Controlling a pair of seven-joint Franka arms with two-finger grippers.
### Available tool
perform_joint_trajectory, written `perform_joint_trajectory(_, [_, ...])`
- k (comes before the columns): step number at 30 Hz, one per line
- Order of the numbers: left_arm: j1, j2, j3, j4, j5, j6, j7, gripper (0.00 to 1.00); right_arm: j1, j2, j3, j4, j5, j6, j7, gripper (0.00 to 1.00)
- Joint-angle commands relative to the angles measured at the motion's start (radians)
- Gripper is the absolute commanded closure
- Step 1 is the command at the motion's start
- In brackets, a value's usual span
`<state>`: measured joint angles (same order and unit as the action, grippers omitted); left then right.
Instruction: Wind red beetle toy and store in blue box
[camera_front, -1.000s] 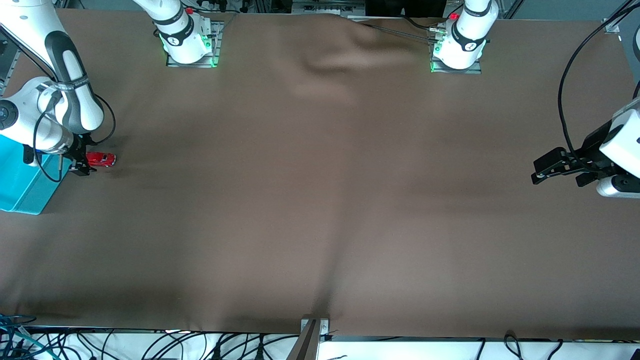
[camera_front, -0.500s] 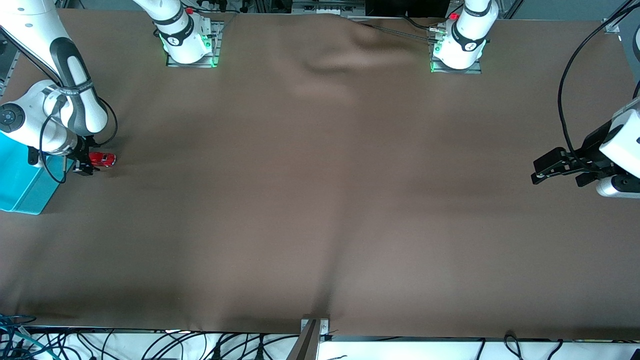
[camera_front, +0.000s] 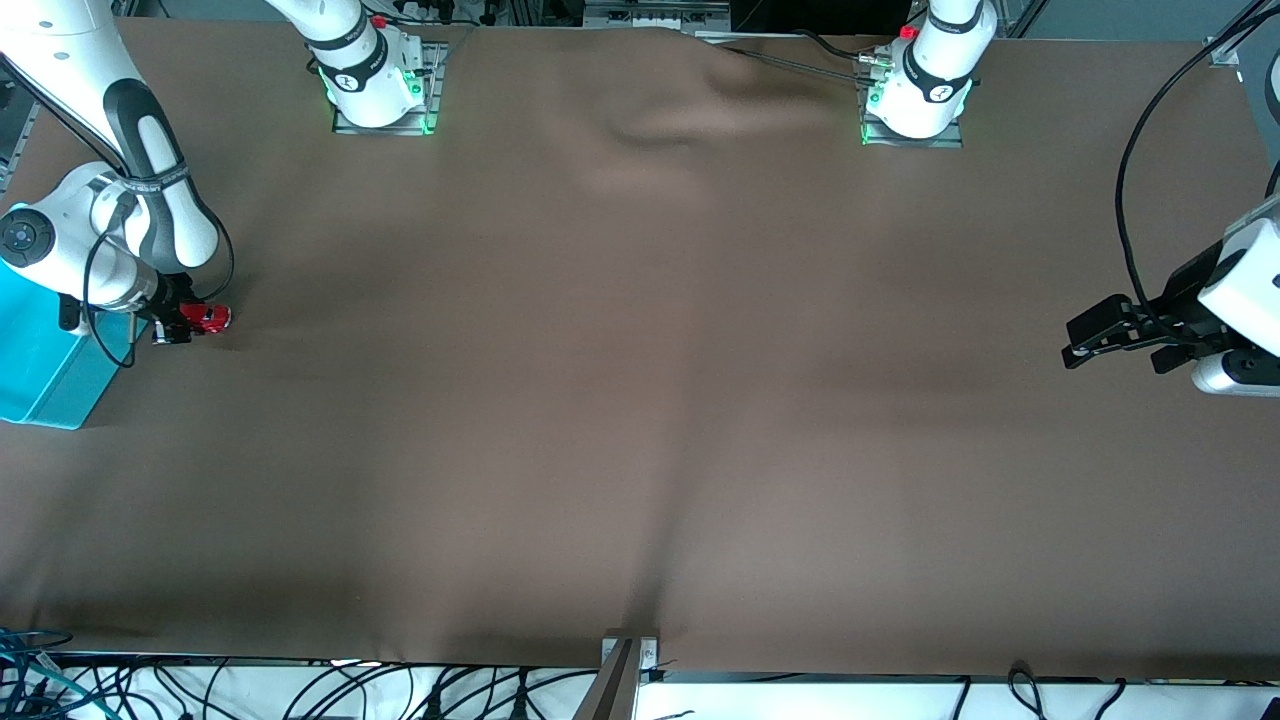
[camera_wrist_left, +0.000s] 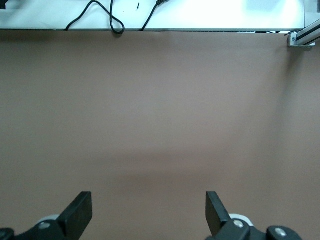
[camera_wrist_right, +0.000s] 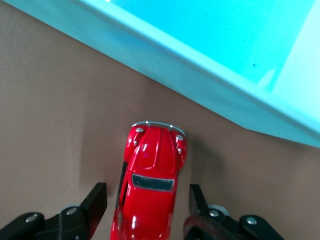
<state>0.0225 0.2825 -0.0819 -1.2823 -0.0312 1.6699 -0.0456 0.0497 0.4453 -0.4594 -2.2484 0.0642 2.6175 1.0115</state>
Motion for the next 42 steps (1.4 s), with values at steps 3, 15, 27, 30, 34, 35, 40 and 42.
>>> perform_joint_trajectory(3, [-0.004, -0.005, 0.002, -0.002, 0.016, -0.01, 0.024, 0.0, -0.004, -0.005, 0.013, -0.014, 0.011, 0.013, 0.019, 0.89])
perform_joint_trajectory(15, [-0.004, -0.005, 0.002, -0.002, 0.016, -0.009, 0.024, 0.0, -0.002, -0.034, 0.044, -0.014, 0.011, -0.005, 0.042, 0.99])
perform_joint_trajectory(27, [-0.004, -0.005, 0.002, -0.002, 0.016, -0.009, 0.024, 0.0, 0.001, -0.091, 0.093, -0.008, 0.006, -0.043, 0.042, 1.0])
perform_joint_trajectory(30, [-0.006, -0.005, 0.002, -0.002, 0.016, -0.009, 0.024, 0.0, 0.002, -0.105, 0.096, -0.008, 0.005, -0.043, 0.039, 1.0])
perform_joint_trajectory(34, [-0.004, -0.005, 0.002, -0.002, 0.016, -0.009, 0.024, 0.0, 0.005, -0.115, 0.1, 0.0, -0.003, -0.066, 0.032, 1.0])
perform_joint_trajectory(35, [-0.004, -0.005, 0.002, -0.002, 0.016, -0.009, 0.024, 0.0, 0.006, -0.117, 0.11, 0.003, -0.004, -0.071, 0.03, 1.0])
perform_joint_trajectory(40, [-0.004, -0.005, 0.002, -0.002, 0.016, -0.01, 0.024, 0.0, 0.006, -0.148, 0.146, 0.009, -0.046, -0.117, 0.013, 1.0])
perform_joint_trajectory(42, [-0.004, -0.005, 0.002, -0.002, 0.016, -0.009, 0.024, 0.0, 0.006, -0.164, 0.153, 0.01, -0.069, -0.129, -0.002, 1.0])
